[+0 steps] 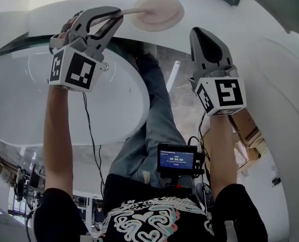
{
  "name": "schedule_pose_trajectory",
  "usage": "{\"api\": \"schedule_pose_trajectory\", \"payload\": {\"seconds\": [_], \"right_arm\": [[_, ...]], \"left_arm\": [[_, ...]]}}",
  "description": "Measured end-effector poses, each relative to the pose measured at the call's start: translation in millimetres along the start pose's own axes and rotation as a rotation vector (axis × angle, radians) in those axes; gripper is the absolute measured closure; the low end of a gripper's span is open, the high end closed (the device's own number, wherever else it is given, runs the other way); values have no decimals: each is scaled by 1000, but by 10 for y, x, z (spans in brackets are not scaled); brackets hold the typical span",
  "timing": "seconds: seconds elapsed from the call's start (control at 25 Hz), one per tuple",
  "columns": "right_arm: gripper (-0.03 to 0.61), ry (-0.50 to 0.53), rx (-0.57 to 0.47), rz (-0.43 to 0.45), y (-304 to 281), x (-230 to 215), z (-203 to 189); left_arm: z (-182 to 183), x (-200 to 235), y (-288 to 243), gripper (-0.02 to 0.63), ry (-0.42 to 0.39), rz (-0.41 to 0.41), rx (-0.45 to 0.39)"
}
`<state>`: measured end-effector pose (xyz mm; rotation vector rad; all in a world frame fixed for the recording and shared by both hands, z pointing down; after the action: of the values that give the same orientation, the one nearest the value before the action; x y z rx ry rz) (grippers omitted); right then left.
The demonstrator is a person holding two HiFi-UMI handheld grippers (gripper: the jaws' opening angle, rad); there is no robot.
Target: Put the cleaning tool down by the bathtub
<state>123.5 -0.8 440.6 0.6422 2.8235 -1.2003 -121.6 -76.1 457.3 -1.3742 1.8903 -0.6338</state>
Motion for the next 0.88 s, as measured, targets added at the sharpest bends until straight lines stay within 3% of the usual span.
{"api": "schedule_pose_trajectory", "payload": {"seconds": [0.6,0.88], "right_arm": [[551,-8,36,-14,-316,-131,-149],[551,-9,38,-8,-376,-137,-169]], "left_arm": [[-290,-100,-451,555,-95,-41,81],[-369,-100,-586,555,-133,6,128]]}}
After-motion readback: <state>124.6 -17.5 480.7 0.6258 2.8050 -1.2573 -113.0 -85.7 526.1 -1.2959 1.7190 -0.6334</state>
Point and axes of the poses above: the fingertips, and each gripper's own axes: y backward along the fingers, x to its left, z out of its top, the point moved 9 cm from there along y, backward along the fingers, and after that the axes turned 6 degrees about x, right-handed, at the moved point
